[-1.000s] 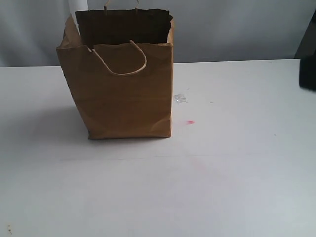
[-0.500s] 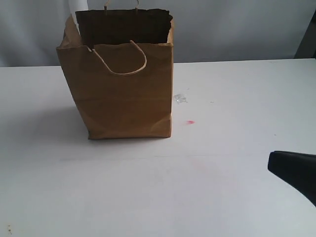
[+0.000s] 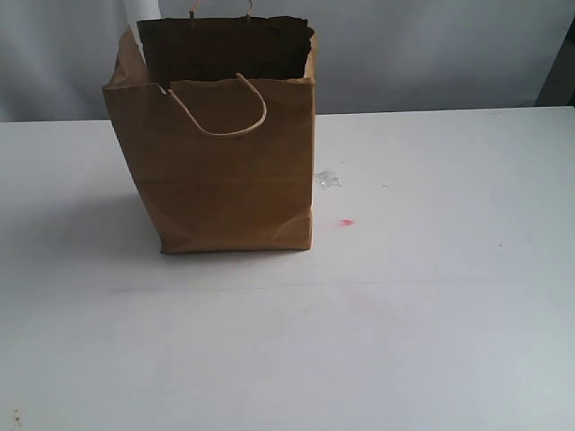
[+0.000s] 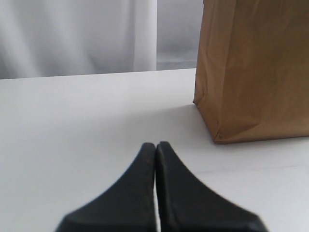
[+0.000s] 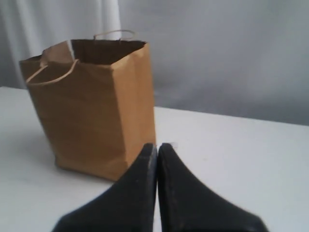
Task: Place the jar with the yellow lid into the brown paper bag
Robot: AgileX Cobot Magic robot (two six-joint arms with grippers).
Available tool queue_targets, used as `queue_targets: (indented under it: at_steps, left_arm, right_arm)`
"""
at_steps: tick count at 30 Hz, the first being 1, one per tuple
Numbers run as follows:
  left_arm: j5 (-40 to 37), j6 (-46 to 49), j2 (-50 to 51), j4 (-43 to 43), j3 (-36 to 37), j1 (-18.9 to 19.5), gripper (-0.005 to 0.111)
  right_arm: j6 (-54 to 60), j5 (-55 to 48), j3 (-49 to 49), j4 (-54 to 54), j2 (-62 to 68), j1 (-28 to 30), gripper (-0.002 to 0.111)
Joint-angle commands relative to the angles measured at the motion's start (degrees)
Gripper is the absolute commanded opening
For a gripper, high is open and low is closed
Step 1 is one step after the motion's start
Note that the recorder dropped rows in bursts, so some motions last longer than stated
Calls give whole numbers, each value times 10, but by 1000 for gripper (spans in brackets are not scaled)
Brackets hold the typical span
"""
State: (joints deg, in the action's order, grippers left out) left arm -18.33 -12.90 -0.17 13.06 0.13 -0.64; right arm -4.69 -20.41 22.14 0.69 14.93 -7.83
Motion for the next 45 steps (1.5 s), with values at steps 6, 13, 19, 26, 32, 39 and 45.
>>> queue_targets:
  at_steps: [6, 13, 19, 26, 32, 39, 45]
  left_arm:
    - [5, -2, 2, -2, -1, -3, 1]
    - [5, -2, 2, -2, -1, -3, 1]
    - [5, -2, 2, -2, -1, -3, 1]
    - [5, -2, 2, -2, -1, -3, 1]
    - [5, -2, 2, -2, -1, -3, 1]
    - [5, -2, 2, -2, -1, -3, 1]
    - [5, -2, 2, -2, -1, -3, 1]
  right_arm:
    - [17, 43, -68, 93, -80, 34, 0]
    - [15, 162, -197, 91, -128, 34, 0]
    - [-3, 83, -221, 68, -128, 33, 0]
    - [-3, 24, -221, 26, -126, 33, 0]
    - [-3, 24, -221, 26, -126, 33, 0]
    - [-3, 24, -221, 26, -126, 33, 0]
    - [-3, 24, -221, 26, -126, 33, 0]
